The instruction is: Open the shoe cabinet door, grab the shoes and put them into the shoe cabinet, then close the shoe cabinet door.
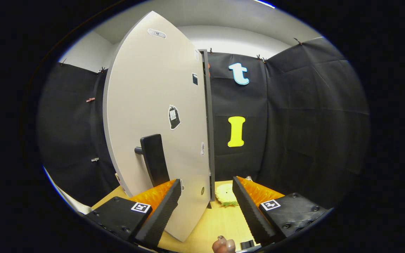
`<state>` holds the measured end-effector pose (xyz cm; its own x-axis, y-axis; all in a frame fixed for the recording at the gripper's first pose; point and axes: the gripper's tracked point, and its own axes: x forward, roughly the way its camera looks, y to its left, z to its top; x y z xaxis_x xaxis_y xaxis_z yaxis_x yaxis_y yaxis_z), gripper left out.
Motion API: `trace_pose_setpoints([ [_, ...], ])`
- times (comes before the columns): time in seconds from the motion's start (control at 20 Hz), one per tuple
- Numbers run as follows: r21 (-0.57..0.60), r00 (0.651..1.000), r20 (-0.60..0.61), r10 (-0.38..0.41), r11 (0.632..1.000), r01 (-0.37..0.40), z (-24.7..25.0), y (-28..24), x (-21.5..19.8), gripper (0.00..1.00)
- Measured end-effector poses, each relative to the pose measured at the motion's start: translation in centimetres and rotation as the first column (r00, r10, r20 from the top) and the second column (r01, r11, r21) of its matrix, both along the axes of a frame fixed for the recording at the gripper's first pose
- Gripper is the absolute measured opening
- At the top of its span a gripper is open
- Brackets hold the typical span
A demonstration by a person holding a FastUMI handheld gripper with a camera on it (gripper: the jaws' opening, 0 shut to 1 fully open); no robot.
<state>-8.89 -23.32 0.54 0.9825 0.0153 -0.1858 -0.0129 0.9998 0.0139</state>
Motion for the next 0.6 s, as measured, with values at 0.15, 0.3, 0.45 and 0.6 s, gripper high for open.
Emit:
trace_pose_setpoints([
  [0.15,-0.006,1.0,0.013,0.01,1.0,-0.01,-0.2,3.1,1.0,0.97],
  [0.3,-0.001,0.999,0.039,0.037,0.999,-0.037,0.0,6.2,1.9,0.97],
  [0.45,-0.005,0.994,0.06,0.094,0.996,-0.093,-0.2,10.1,3.2,0.97],
  [0.6,-0.02,0.989,0.065,0.134,0.991,-0.133,-0.5,12.8,4.4,0.98],
])
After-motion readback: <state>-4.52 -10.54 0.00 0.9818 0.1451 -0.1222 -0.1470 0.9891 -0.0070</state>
